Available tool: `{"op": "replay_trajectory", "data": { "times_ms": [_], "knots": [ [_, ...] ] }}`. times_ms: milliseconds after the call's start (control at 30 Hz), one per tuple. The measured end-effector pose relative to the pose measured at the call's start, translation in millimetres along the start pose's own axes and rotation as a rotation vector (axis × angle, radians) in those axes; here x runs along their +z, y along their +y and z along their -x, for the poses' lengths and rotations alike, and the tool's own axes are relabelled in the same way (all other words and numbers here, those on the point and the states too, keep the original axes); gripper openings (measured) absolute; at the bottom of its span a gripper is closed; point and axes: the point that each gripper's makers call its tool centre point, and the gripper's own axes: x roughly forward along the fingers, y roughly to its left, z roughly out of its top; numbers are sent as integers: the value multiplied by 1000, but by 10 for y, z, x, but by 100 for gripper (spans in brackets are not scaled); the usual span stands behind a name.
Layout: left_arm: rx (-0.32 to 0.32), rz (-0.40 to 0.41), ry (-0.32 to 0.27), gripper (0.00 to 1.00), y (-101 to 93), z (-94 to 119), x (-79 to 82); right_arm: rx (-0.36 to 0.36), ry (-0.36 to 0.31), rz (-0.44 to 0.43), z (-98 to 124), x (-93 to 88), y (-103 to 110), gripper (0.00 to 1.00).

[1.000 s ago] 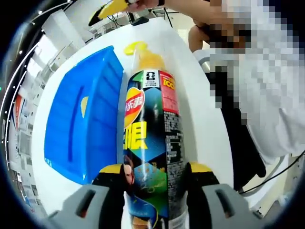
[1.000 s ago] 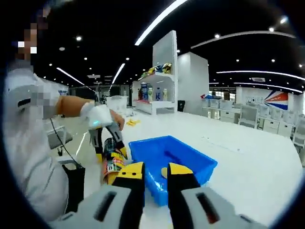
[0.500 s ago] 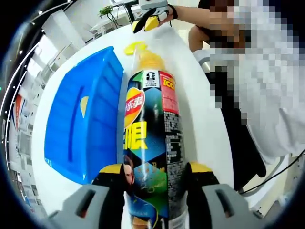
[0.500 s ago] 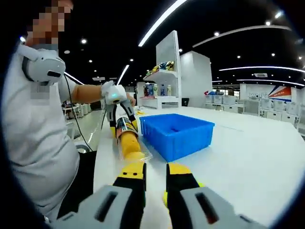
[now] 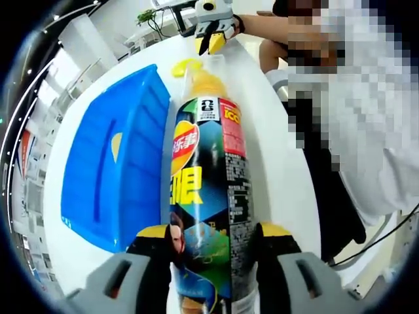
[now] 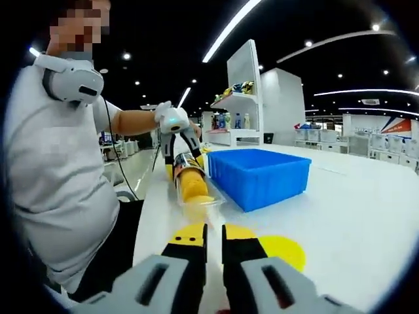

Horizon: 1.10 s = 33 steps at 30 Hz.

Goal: Open the lid of the chip container on the table, take out the chips, place them into the box in front of the container, and close the lid

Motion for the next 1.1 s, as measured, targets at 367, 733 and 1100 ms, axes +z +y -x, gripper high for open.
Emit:
{"op": "replay_trajectory", "data": {
  "times_ms": [367,733,1100],
  "knots": [
    [0,4,-12,52,-2,2,2,43,-1,34,-135,5,85,2],
    [0,5,-26,52,3,5,9,96,33,25,-338,-49,56,2],
    [-14,19,-24,51,-3,6,16,157,32,45,-600,22,170,2]
  ]
}}
